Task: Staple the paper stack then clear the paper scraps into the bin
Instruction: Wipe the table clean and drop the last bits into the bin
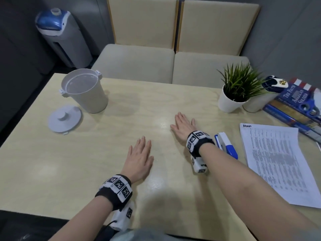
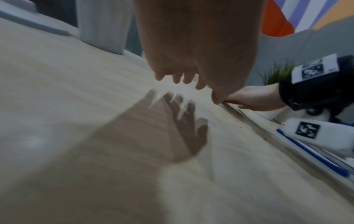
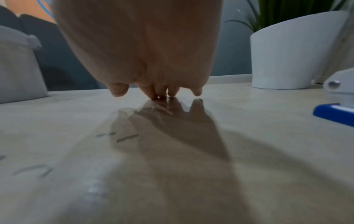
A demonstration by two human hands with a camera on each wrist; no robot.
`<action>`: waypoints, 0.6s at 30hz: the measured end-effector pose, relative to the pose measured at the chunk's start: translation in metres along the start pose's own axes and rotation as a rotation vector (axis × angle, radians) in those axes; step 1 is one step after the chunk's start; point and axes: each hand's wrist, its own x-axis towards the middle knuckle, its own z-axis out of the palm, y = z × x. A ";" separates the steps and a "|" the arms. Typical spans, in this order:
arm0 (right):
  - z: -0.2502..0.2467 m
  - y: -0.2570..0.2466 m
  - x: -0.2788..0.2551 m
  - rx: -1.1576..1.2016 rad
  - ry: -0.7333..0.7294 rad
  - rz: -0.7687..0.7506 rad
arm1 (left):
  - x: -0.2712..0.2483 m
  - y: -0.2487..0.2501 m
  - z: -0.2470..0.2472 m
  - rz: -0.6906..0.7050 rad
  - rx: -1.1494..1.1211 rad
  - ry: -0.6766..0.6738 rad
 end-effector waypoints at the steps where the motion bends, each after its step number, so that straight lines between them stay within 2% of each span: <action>1: 0.002 -0.001 -0.004 -0.013 -0.012 -0.006 | -0.002 -0.005 -0.002 -0.023 -0.008 0.001; 5: 0.027 -0.003 -0.053 -0.050 -0.040 -0.071 | -0.007 -0.018 -0.004 -0.072 0.007 -0.035; 10: 0.054 0.002 -0.122 -0.005 -0.006 -0.144 | 0.007 -0.002 0.000 0.014 0.056 -0.070; 12: 0.055 0.009 -0.135 0.105 0.082 -0.066 | 0.019 0.013 0.000 0.077 0.077 -0.066; 15: 0.059 0.025 -0.146 0.267 0.212 0.159 | 0.041 0.033 0.001 0.156 0.135 -0.070; 18: 0.071 0.029 -0.151 0.263 0.187 0.299 | 0.052 0.046 0.011 0.112 0.193 -0.128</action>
